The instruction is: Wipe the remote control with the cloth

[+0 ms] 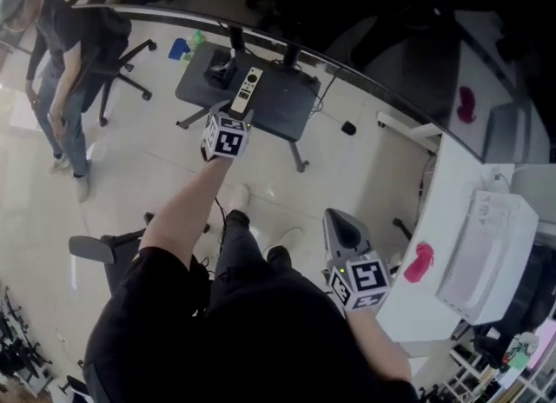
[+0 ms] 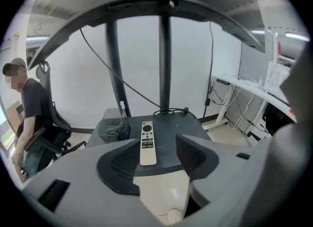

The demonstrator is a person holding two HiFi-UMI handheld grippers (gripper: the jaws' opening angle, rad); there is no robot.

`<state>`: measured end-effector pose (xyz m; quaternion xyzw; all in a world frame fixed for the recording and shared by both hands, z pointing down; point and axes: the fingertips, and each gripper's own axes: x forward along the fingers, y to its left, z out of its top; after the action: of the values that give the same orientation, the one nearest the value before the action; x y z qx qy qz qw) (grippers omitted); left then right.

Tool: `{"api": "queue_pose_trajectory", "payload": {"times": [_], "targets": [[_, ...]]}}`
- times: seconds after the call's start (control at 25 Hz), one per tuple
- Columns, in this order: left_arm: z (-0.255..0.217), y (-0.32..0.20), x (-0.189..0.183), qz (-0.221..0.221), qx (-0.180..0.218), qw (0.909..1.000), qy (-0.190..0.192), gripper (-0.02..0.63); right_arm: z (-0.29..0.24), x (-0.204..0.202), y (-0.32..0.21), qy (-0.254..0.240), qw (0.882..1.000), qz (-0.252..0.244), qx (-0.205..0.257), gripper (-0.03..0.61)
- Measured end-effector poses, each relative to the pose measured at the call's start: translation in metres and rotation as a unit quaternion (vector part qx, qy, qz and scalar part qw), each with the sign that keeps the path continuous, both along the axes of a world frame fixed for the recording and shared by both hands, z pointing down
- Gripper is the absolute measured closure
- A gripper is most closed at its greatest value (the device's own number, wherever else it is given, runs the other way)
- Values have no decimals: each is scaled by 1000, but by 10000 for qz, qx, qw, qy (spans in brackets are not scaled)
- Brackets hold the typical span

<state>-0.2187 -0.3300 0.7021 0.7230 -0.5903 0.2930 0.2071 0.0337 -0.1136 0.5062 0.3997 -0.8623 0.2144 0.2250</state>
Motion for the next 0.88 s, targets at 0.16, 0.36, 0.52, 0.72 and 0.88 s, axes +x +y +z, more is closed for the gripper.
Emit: {"api": "queue_pose_trajectory", "payload": {"times": [0.16, 0.36, 0.52, 0.72, 0.88], "targets": [[50, -34, -5, 69, -380, 9993, -8, 378, 19, -5, -3, 208, 9992, 162, -315, 569], [97, -54, -8, -4, -775, 9970, 64, 378, 40, -6, -4, 386, 9965, 290, -688, 569], [117, -61, -12, -131, -1029, 9946, 91, 379, 50, -5, -7, 431, 9949, 331, -852, 569], [127, -63, -19, -280, -1195, 9924, 44, 379, 50, -3, -11, 449, 9941, 387, -911, 569], [126, -66, -20, -229, -1203, 9925, 56, 402, 52, 2, -11, 424, 9938, 472, -908, 569]]}}
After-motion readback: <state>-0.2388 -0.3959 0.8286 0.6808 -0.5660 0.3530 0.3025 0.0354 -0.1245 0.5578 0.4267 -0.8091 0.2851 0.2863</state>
